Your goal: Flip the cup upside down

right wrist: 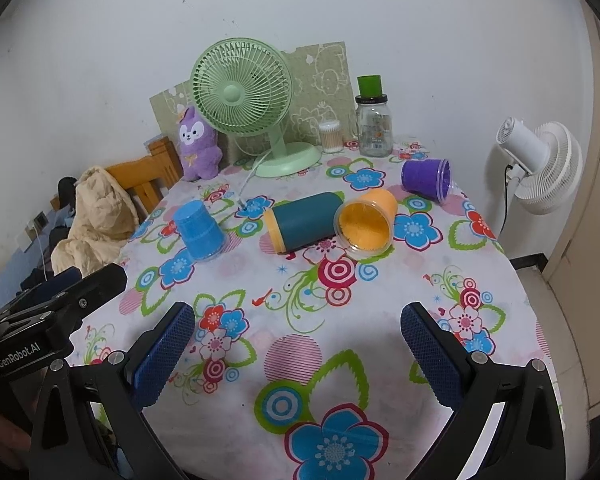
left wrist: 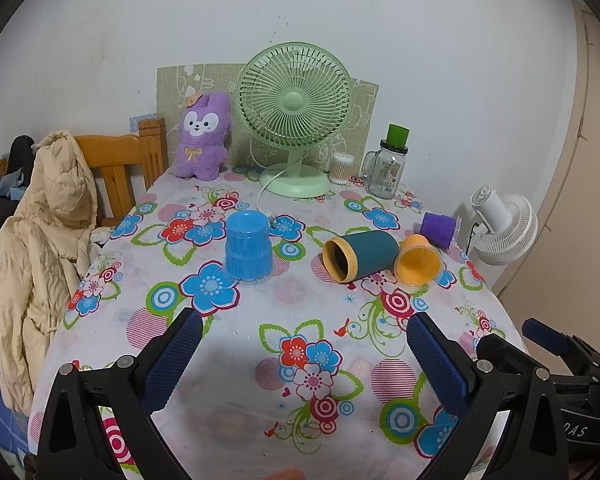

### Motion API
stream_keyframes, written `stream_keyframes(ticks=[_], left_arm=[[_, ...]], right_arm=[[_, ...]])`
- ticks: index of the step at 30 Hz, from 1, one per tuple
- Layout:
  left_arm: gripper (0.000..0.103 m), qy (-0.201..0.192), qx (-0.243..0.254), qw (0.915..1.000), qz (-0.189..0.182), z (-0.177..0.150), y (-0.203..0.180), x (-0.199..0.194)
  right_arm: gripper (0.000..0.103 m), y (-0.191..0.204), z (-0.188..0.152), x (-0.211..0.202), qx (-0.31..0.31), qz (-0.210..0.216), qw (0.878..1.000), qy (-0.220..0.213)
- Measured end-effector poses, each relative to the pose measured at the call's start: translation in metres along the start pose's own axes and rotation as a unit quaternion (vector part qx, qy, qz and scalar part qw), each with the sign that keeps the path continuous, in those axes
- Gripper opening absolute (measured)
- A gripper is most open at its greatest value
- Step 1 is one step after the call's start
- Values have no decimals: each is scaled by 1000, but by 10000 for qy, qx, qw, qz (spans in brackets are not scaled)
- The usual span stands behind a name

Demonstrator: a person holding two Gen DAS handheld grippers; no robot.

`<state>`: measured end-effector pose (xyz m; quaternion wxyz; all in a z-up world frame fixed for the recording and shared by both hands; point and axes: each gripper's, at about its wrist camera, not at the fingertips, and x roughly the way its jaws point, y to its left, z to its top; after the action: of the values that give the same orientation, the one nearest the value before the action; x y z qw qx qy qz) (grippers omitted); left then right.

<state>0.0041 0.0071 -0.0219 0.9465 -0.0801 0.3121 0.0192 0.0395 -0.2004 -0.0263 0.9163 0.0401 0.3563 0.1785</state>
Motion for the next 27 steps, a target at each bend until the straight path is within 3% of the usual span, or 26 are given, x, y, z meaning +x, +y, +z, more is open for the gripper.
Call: stream_keyframes(ticks=[21, 27], left_arm=[[103, 81, -62, 9999, -32, -2, 4, 5], [103, 285, -78, 9995, -75, 2, 6, 24]], right_arm=[[103, 5, -1, 8, -27, -3, 9999, 140], [103, -15, 8, 27, 372, -165, 9986, 346]])
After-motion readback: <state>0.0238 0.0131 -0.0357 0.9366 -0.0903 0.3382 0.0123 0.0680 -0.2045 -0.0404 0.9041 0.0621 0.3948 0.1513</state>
